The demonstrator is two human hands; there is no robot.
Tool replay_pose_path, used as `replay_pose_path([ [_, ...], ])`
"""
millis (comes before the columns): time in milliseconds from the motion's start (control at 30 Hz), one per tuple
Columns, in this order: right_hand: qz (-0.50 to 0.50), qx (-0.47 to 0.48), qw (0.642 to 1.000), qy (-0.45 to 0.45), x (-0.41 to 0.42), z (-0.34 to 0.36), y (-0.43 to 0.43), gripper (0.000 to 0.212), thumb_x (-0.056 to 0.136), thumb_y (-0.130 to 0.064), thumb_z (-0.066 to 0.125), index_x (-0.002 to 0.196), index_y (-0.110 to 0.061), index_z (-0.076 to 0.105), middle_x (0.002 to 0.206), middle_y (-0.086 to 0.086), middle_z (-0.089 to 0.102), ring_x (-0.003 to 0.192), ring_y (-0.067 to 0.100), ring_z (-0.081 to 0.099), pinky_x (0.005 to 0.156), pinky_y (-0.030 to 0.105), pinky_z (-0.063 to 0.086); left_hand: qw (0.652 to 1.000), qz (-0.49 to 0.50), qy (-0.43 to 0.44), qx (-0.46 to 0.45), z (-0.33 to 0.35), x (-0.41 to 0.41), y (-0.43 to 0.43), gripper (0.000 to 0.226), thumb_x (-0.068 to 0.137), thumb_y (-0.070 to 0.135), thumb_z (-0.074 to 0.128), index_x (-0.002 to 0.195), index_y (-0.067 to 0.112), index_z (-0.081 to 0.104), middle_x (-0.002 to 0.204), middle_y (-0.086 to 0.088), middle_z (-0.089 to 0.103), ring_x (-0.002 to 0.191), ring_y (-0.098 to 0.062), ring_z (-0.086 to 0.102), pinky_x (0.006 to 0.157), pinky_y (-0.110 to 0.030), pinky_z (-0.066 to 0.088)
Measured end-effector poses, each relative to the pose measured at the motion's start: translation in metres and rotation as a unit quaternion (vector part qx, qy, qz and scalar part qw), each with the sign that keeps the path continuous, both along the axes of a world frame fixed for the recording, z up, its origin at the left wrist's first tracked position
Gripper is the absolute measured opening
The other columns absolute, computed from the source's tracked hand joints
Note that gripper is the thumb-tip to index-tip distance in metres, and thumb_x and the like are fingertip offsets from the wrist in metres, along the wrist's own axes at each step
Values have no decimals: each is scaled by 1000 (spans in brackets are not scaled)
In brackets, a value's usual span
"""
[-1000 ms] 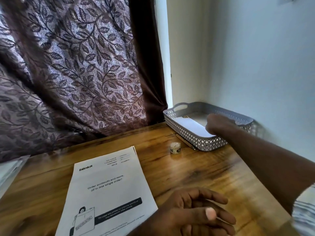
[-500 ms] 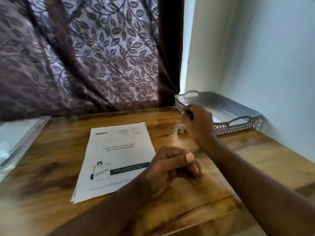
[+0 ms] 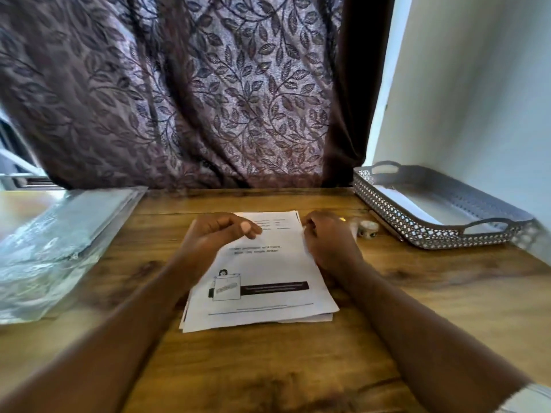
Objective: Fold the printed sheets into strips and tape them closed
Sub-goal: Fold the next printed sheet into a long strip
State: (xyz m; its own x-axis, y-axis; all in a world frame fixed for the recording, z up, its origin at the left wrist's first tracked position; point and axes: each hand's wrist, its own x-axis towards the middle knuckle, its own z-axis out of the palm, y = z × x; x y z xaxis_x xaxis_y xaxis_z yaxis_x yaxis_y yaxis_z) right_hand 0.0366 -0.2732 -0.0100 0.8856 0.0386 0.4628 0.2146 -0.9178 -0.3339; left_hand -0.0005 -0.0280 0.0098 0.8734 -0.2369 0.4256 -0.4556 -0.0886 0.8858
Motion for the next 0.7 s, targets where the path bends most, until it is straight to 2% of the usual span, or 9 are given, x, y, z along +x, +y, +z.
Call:
replay_pose_path([
  [100, -47, -23, 998, 46, 22, -1, -1, 26, 98, -26, 47, 110, -16, 67, 116, 9, 67, 104, 28, 61, 88, 39, 45, 987, 69, 32, 139, -5, 21, 29, 35, 86, 41, 68, 113, 18, 74, 123, 4, 71, 111, -17, 68, 98, -47, 56],
  [200, -54, -32, 996, 62, 41, -1, 2, 30, 99, -28, 41, 113, -20, 66, 122, 9, 63, 109, 31, 60, 92, 44, 43, 932, 115, 40, 340, -13, 46, 44, 81, 73, 71, 68, 139, 27, 54, 141, -2, 59, 121, -21, 60, 104, -51, 49],
  [267, -57, -42, 995, 69, 48, -2, 2, 32, 99, -29, 40, 114, -22, 67, 123, 9, 61, 110, 31, 59, 95, 47, 43, 891, 152, 37, 426, -20, 58, 45, 110, 60, 95, 55, 150, 34, 37, 155, -1, 46, 135, -23, 48, 116, -55, 32],
  [333, -56, -53, 994, 80, 54, -3, 1, 34, 98, -31, 42, 116, -25, 70, 125, 9, 59, 113, 32, 58, 99, 49, 41, 859, 152, 32, 488, -28, 69, 44, 122, 51, 105, 36, 153, 38, 26, 163, 3, 33, 148, -22, 31, 122, -60, 11],
  [433, -45, -41, 993, 100, 58, -2, 3, 37, 94, -35, 47, 121, -26, 71, 130, 9, 56, 122, 34, 53, 107, 52, 32, 848, 133, 25, 512, -35, 75, 47, 123, 52, 108, 27, 155, 41, 20, 165, 4, 28, 152, -19, 23, 122, -60, 4],
  [500, -45, -60, 991, 110, 61, -2, 4, 40, 92, -44, 51, 122, -25, 70, 130, 8, 54, 124, 34, 51, 106, 51, 32, 853, 130, 21, 505, -35, 74, 47, 120, 54, 107, 29, 154, 41, 18, 165, 4, 28, 152, -19, 23, 123, -59, 4],
  [633, -56, -104, 987, 112, 70, -5, 3, 52, 88, -67, 52, 109, -22, 69, 126, 8, 52, 118, 34, 53, 99, 51, 36, 854, 119, 18, 506, -35, 72, 45, 118, 59, 104, 33, 156, 41, 8, 166, 3, 24, 154, -20, 16, 123, -59, 1],
  [700, -61, -103, 985, 125, 74, -6, 3, 63, 85, -76, 49, 113, -23, 67, 129, 9, 51, 120, 35, 51, 99, 52, 36, 853, 117, 19, 508, -36, 73, 46, 122, 57, 105, 31, 156, 40, 2, 167, 5, 23, 154, -21, 18, 123, -59, -1],
])
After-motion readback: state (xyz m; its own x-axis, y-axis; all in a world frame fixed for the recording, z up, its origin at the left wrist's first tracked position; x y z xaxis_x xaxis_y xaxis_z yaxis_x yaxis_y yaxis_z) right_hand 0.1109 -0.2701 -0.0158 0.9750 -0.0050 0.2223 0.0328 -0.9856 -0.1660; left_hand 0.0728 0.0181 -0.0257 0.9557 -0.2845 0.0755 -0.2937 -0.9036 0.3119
